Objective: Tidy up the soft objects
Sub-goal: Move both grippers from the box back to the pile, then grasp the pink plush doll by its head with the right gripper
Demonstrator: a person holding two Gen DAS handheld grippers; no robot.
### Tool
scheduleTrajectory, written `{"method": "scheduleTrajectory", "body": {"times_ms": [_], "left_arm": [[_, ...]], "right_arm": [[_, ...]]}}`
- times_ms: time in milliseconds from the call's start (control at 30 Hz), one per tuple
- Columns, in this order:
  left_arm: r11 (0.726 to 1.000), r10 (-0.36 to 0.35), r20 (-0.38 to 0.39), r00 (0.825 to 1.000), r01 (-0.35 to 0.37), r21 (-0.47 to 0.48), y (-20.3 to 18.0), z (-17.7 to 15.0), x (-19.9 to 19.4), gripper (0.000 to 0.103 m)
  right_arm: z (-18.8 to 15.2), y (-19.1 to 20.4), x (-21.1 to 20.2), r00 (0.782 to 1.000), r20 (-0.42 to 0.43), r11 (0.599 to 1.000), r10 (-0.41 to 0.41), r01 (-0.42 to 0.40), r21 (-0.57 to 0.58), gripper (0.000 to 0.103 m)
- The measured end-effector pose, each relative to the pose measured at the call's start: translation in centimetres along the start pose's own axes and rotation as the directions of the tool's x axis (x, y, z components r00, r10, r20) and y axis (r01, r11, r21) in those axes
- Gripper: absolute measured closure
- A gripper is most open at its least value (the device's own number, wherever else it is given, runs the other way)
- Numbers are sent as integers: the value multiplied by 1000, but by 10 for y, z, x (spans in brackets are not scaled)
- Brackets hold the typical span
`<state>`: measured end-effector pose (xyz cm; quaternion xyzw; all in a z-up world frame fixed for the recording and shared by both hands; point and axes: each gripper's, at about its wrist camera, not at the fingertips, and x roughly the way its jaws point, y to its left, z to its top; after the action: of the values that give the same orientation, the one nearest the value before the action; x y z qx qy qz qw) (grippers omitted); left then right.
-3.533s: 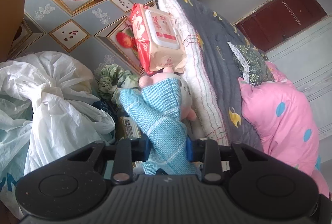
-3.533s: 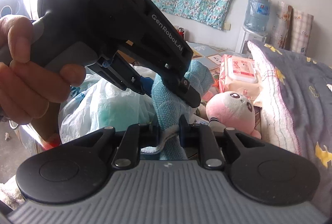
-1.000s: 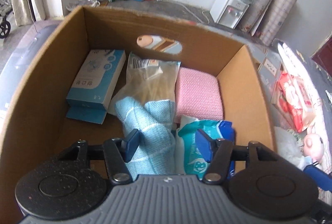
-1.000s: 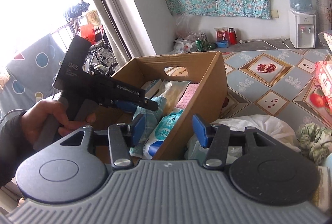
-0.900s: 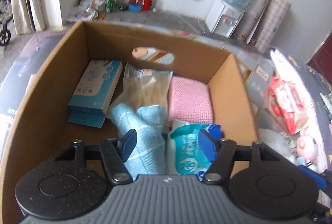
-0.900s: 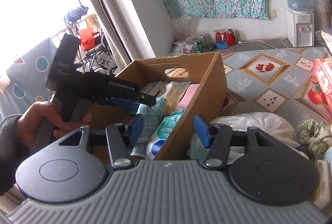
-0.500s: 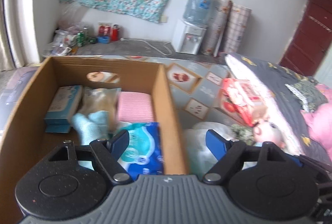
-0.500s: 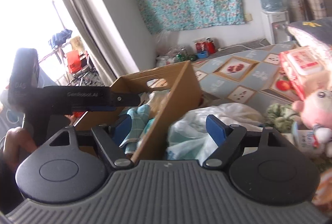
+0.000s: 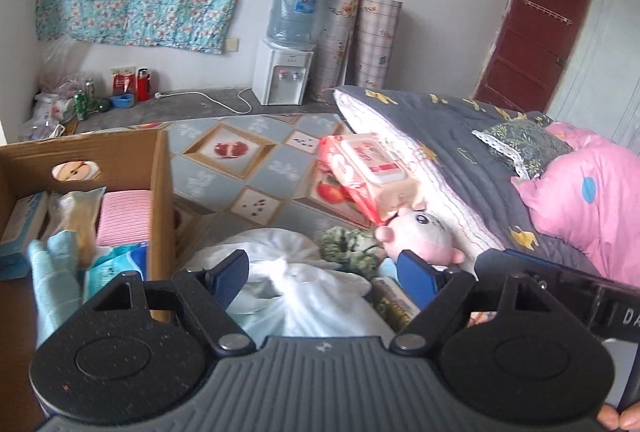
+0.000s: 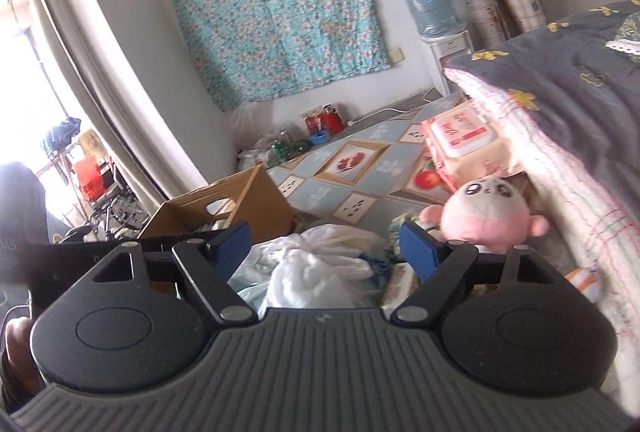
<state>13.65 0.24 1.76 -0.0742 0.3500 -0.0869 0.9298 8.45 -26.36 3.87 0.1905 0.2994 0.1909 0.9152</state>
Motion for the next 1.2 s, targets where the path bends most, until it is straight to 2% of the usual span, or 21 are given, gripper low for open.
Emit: {"method": "scheduleTrajectory", "body": {"times_ms": [200,367,433,533,700,900,1067,1200], "left_arm": [[998,19,-15,1000,-18,52,-27,-3,20,20],[997,5,-26,1000,-3,81,-44,2,42,17],[995,-13,-34,999,16,98,-51,4,53,16],[993,-46,-59,997,52,103,-60,7,76,16],[988,-71,-118,990,86,125,-77,10,119,16],[981,-106,-190,976,134,143,-90,7,156,19],[976,-120,-232,965,157,149,-99,6,175,25],[976,-116,-263,958,159,147,-104,4,189,27]], "right_arm": [[8,-31,-2,1000,-11,999,-12,13,37,21],[37,-63,6,998,-28,998,-47,48,36,18],[53,-77,17,996,-63,998,-59,60,24,13],[75,-105,46,988,-142,997,-59,66,46,12],[95,-149,114,953,-290,988,-82,116,101,12],[90,-191,192,897,-434,965,-83,182,191,14],[83,-201,237,866,-494,960,-74,196,199,18],[83,-196,253,859,-505,968,-84,191,164,32]]}}
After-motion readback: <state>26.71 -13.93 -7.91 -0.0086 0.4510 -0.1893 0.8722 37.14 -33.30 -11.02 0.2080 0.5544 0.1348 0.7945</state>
